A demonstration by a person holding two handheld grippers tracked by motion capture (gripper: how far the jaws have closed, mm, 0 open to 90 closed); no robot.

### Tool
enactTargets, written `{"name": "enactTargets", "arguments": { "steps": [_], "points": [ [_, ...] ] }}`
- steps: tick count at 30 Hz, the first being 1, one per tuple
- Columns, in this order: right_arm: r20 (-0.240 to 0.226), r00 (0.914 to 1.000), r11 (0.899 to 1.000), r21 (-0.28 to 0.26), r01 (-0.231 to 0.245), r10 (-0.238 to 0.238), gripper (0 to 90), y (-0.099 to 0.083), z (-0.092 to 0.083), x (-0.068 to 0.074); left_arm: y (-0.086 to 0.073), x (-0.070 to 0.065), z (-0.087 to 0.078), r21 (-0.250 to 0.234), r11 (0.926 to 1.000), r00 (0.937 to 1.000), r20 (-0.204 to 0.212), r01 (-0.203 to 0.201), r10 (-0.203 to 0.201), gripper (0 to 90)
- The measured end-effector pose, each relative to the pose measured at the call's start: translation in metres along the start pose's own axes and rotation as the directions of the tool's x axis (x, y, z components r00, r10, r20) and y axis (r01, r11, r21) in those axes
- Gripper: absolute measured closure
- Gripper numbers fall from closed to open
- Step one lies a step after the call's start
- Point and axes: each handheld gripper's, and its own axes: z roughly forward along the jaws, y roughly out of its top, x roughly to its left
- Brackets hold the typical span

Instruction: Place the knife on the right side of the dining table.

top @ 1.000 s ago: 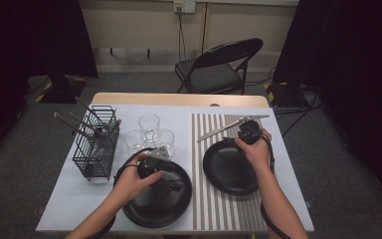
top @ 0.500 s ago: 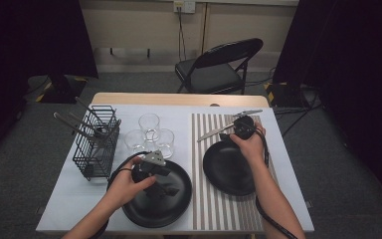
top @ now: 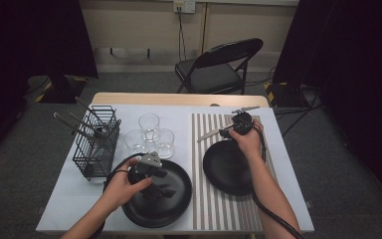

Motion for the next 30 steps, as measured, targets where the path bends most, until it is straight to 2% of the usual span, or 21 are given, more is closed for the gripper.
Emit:
{"name": "enactTargets", "arguments": {
  "steps": [4,8,10,11,13,14,21,22,26,28,30],
  "points": [
    [0.009,1.0000,1.000,0.007,-0.002,0.002,31.8,0.003,0.005,-0.005,-0.002,0.001,-0.002,0.003,1.0000,1.0000,0.002,0.003,-0.003,20.5],
    [0.023,0.9997,1.000,0.015,0.001,-0.002,32.0,0.006,0.010,-0.009,-0.003,0.001,-0.004,-0.013,0.9997,0.9998,-0.005,0.021,-0.021,20.5],
    [0.029,0.9996,1.000,0.019,0.003,-0.004,32.0,0.006,0.011,-0.010,-0.003,0.002,-0.006,-0.001,0.9999,0.9999,-0.010,0.014,-0.014,20.5],
    [0.031,0.9995,1.000,0.021,0.002,-0.002,32.5,0.007,0.013,-0.011,-0.004,0.002,-0.005,-0.021,0.9996,0.9998,-0.006,0.021,-0.021,20.5],
    [0.031,0.9995,1.000,0.023,0.008,-0.009,34.4,0.008,0.015,-0.012,-0.004,0.002,-0.006,-0.013,0.9997,0.9997,-0.009,0.021,-0.021,20.5],
    [0.027,0.9996,1.000,0.021,0.007,-0.007,34.4,0.008,0.016,-0.013,-0.003,0.002,-0.007,0.005,0.9998,0.9998,-0.011,0.018,-0.018,20.5],
    [0.040,0.9991,1.000,0.026,0.014,-0.015,37.3,0.013,0.023,-0.014,-0.005,0.001,-0.005,-0.015,0.9996,0.9997,-0.001,0.024,-0.024,20.5],
    [0.043,0.9989,1.000,0.027,0.016,-0.017,37.8,0.014,0.025,-0.015,-0.005,0.002,-0.006,-0.005,0.9998,0.9998,-0.007,0.017,-0.017,20.5],
    [0.041,0.9991,0.999,0.032,0.010,-0.011,38.4,0.015,0.030,-0.017,-0.006,0.002,-0.005,-0.021,0.9990,0.9992,-0.008,0.039,-0.039,20.5],
    [0.043,0.9991,1.000,0.028,0.004,-0.006,38.5,0.015,0.033,-0.019,-0.005,0.003,-0.006,-0.009,0.9997,0.9997,-0.008,0.024,-0.024,20.5],
    [0.051,0.9987,1.000,0.025,0.002,-0.003,38.8,0.016,0.035,-0.021,-0.004,0.002,-0.006,-0.012,0.9996,0.9996,-0.001,0.027,-0.027,20.5]
  ]
}}
